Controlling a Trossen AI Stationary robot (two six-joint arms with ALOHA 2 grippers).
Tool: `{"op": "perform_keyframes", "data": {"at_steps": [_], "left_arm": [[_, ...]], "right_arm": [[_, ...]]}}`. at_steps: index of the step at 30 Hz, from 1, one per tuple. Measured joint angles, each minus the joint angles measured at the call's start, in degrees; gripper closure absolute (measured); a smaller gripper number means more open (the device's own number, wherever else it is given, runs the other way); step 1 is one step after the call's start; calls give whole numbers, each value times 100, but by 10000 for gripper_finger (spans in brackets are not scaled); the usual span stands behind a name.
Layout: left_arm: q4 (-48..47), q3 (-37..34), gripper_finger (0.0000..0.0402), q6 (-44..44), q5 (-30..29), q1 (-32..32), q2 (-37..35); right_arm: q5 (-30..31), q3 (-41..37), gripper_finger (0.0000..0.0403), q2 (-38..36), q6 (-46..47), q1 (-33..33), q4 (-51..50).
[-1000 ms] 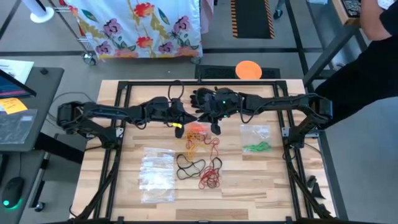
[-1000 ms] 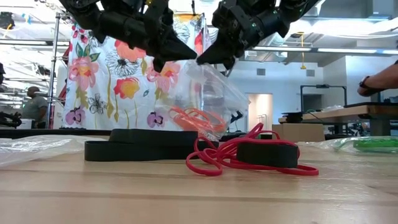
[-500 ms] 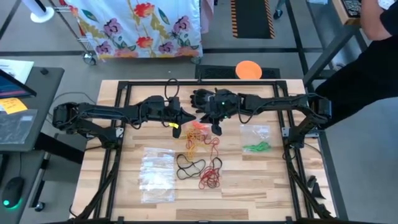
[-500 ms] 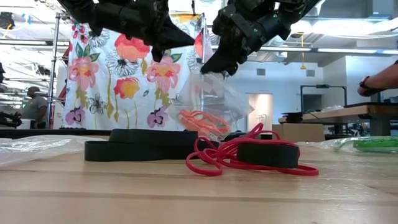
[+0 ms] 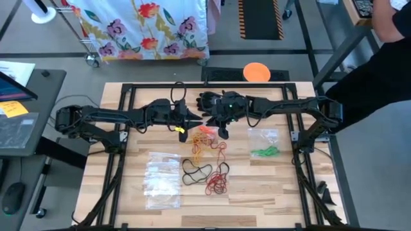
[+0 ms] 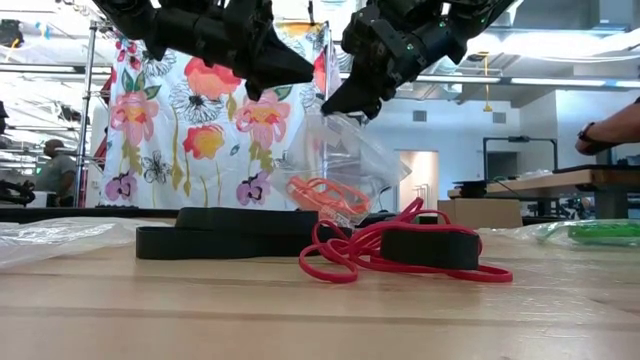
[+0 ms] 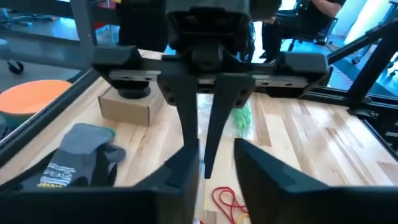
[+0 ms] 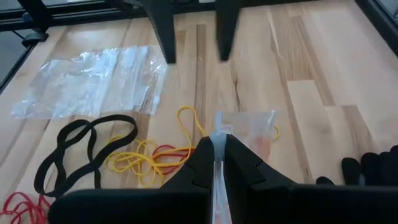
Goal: Sort rubber bands
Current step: Close the transparent zip bag containing the orange rubber bands
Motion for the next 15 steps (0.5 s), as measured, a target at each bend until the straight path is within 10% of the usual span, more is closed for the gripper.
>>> {"op": "perform_keyframes", "data": {"at_steps": [15], "left_arm": [[156,-5,265,-10,-233,-205,331]], "right_arm": [[-22,4,385,0,2,7,75]]}}
